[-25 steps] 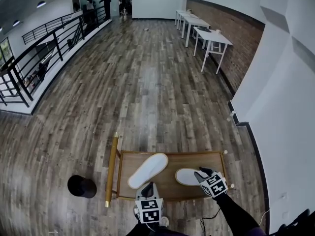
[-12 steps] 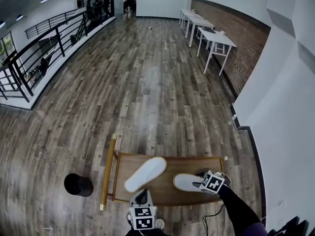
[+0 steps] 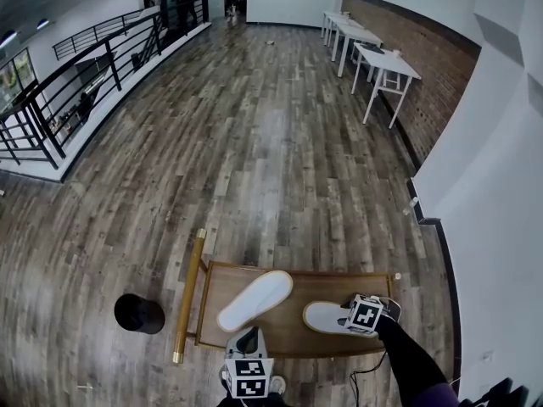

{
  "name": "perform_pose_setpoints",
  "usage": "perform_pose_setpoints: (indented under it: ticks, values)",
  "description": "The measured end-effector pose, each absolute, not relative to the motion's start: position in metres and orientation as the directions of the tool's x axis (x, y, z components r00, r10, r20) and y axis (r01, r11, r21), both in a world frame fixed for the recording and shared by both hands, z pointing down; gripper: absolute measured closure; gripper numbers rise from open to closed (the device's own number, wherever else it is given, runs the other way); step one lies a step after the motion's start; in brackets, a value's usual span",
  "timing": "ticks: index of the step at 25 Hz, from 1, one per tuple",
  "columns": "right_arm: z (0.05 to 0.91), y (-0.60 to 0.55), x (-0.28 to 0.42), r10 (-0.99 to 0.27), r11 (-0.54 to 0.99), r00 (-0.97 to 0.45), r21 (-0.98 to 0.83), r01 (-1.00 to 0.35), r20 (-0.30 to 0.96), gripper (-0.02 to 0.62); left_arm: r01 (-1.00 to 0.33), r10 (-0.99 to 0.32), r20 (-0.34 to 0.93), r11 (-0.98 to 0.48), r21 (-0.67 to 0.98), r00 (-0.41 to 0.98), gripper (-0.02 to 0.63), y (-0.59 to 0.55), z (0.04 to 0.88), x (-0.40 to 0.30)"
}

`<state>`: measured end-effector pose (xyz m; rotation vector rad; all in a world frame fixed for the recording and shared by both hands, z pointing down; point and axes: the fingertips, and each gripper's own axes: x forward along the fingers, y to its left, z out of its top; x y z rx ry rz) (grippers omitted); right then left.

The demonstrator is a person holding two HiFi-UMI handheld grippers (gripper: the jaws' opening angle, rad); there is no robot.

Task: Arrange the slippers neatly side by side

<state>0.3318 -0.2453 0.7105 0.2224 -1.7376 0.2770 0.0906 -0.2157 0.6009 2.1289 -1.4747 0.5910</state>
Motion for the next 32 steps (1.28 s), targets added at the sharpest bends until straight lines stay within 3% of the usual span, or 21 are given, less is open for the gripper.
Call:
perform_pose_setpoints:
  ticks: [9, 12, 19, 32]
  values:
    - [0.712, -0.236, 0.339, 0.054, 0.957, -0.142, -0.092, -0.274, 0.988, 0.446, -0.944, -0.727, 0.606, -0.295, 0.149, 0.322, 0.607, -0.215, 0.603, 0.093]
    - [0.712, -0.239, 0.339, 0.019, 0.962, -0.121, -0.052, -0.27, 0.992, 0.574, -0.944, -0.732, 0.6, -0.296, 0.147, 0.323, 0.607, -0.215, 0.604, 0.093]
    - [0.71, -0.24, 0.341, 0.001, 0.957, -0.107, -0.032, -0.289, 0.994, 0.58, -0.944, -0.727, 0.606, -0.29, 0.156, 0.324, 0.607, -0.213, 0.608, 0.093]
    - [0.687, -0.24, 0.333, 0.0, 0.885, -0.15, -0.07, -0.461, 0.989, 0.583, -0.935, -0.734, 0.581, -0.308, 0.175, 0.351, 0.607, -0.216, 0.599, 0.098]
